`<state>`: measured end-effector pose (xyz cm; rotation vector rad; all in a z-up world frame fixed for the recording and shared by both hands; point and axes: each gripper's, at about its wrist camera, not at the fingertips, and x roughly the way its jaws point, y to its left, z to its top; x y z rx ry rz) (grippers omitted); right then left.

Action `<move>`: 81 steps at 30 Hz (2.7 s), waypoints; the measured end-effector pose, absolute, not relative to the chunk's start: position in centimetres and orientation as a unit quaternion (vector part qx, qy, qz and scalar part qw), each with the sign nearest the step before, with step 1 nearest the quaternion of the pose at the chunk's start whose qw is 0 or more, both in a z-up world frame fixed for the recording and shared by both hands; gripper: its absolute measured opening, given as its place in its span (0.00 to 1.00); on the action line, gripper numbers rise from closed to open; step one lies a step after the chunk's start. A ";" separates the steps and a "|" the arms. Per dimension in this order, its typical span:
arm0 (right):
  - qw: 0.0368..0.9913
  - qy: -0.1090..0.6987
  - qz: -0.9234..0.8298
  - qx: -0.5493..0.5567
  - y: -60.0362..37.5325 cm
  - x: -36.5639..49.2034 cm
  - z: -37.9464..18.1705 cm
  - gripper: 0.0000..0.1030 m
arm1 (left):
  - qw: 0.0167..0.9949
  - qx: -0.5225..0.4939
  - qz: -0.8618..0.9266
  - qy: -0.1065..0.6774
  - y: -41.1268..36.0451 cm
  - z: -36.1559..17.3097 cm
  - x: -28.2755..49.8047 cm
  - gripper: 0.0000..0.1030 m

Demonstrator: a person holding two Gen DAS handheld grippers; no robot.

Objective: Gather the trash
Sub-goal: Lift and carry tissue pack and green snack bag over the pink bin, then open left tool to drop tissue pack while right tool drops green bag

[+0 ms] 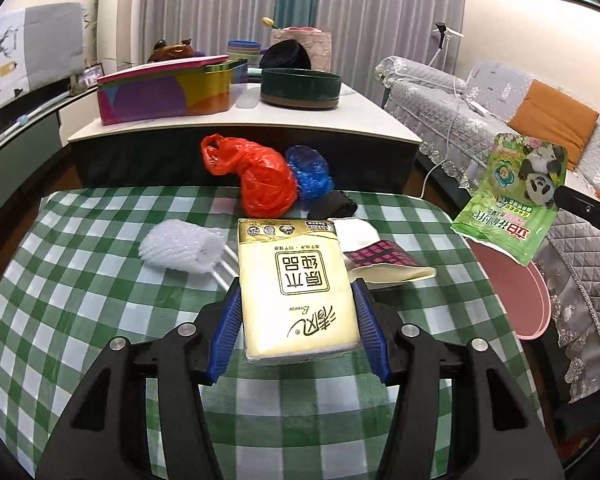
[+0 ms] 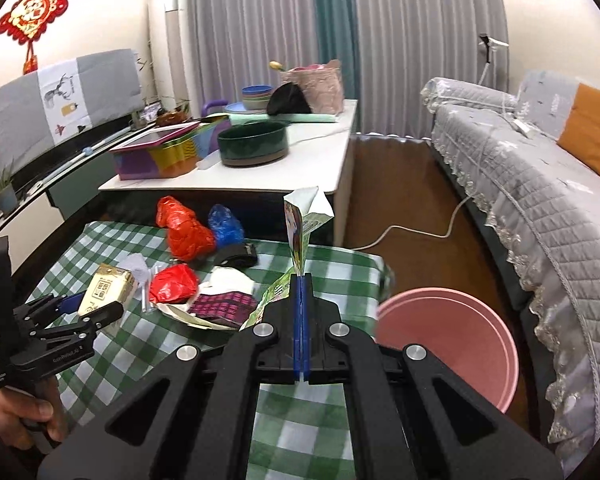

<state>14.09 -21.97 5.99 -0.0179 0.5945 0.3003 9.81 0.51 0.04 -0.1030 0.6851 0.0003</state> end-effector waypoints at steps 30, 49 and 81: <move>0.958 0.281 0.049 0.011 -31.5 12.3 6.8 0.01 | 0.938 -0.041 -0.084 0.334 -7.8 -0.1 10.7 0.51; 0.962 0.272 0.001 0.017 -36.3 12.7 7.6 0.01 | 0.931 -0.027 -0.129 0.340 -14.7 1.3 14.6 0.51; 0.952 0.303 -0.034 0.035 -39.7 17.1 5.7 0.01 | 0.908 -0.003 -0.207 0.365 -24.5 -1.5 22.1 0.51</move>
